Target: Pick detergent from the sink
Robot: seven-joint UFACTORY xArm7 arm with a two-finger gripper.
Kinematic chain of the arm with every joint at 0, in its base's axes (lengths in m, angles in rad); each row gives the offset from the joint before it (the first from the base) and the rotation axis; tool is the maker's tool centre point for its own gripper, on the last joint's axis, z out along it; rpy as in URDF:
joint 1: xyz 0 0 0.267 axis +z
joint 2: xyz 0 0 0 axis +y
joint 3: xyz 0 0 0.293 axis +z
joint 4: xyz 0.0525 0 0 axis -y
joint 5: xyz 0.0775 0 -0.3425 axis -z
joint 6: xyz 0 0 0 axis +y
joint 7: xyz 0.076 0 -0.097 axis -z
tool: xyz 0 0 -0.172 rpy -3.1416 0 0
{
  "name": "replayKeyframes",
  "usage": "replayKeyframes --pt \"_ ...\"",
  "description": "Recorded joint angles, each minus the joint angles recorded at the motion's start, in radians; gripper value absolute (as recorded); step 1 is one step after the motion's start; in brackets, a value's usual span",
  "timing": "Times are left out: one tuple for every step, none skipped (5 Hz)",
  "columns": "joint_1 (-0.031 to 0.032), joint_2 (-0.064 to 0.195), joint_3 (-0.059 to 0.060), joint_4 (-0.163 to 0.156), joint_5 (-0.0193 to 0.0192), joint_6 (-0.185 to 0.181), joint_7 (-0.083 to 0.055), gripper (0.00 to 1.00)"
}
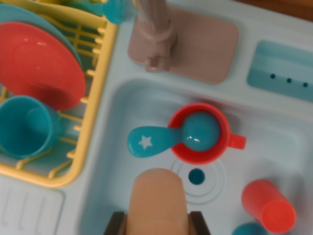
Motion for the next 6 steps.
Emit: replayKeyframes --pt "0.0001 -0.014 0.0 0.032 -0.0022 0.046 0.003 1.0" --pt "0.0001 -0.014 0.0 0.032 -0.0022 0.046 0.003 1.0" --pt "0.0001 -0.027 0.0 0.061 -0.0043 0.087 0.006 1.0" --pt "0.0001 -0.027 0.0 0.061 -0.0043 0.087 0.006 1.0" --pt "0.0002 -0.04 0.0 0.09 -0.0063 0.129 0.008 1.0" --pt "0.0002 -0.04 0.0 0.09 -0.0063 0.129 0.008 1.0"
